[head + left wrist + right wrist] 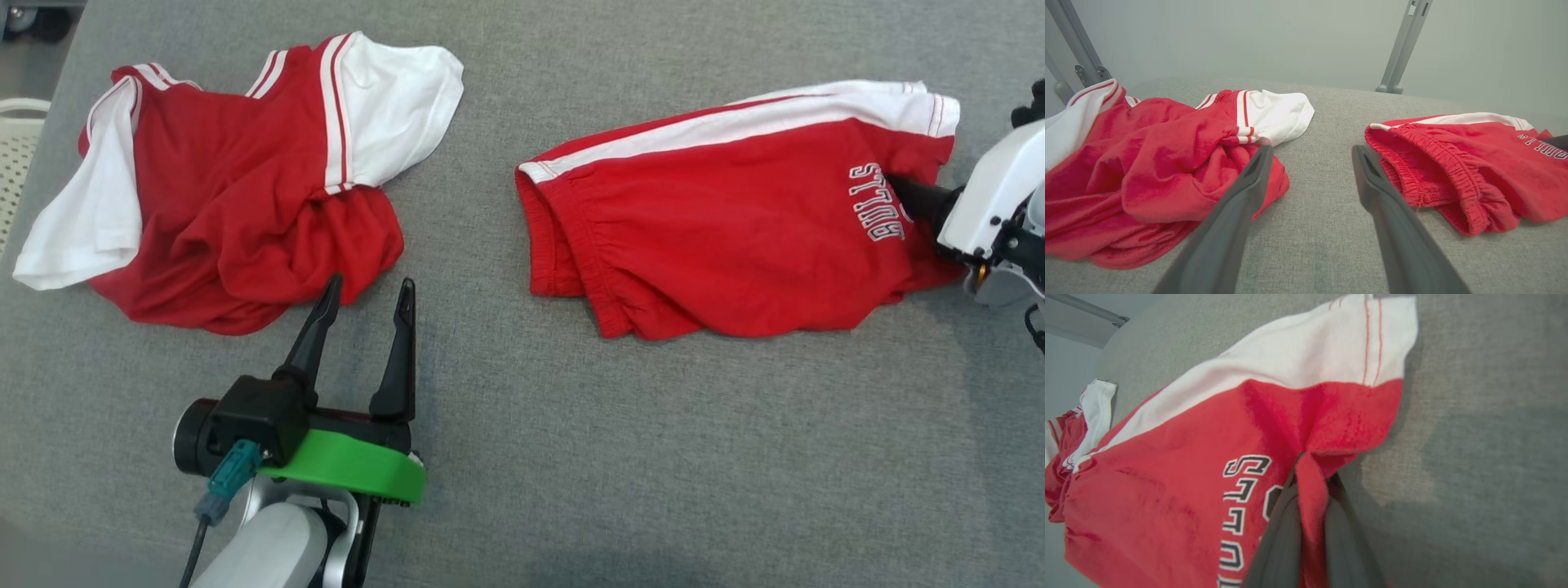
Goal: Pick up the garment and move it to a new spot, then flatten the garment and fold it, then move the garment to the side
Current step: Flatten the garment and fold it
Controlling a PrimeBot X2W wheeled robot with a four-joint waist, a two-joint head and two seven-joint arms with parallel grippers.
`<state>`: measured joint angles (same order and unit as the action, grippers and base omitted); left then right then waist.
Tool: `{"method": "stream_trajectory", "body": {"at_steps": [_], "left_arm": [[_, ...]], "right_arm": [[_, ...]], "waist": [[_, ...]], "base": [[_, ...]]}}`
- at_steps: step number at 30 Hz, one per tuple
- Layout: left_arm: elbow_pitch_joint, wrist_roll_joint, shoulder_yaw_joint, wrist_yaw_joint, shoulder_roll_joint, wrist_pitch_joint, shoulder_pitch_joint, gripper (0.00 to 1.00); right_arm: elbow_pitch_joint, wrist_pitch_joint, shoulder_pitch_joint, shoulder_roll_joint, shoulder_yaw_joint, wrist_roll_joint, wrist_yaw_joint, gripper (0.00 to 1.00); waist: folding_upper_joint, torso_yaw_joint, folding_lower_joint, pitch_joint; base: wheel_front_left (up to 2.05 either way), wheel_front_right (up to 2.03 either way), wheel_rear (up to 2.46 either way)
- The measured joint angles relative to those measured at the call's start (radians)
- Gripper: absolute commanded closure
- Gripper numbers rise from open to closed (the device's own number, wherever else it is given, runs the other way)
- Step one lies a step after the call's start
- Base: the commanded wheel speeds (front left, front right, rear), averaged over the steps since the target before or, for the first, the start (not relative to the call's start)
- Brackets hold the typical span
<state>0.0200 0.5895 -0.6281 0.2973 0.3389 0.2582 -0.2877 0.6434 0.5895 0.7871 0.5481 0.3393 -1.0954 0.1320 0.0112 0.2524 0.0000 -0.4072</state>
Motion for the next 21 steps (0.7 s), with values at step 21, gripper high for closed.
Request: {"method": "stream_trajectory", "body": {"at_steps": [21], "left_arm": [[0.023, 0.033, 0.049, 0.007, 0.07, -0.004, 0.17, 0.0]], "right_arm": [[-0.081, -0.024, -0.39, 0.065, -0.266, -0.021, -0.001, 1.0]], "waist": [[0.0, -0.173, 0.0, 0.203]], "base": [[0.0, 0.0, 0.0]]}}
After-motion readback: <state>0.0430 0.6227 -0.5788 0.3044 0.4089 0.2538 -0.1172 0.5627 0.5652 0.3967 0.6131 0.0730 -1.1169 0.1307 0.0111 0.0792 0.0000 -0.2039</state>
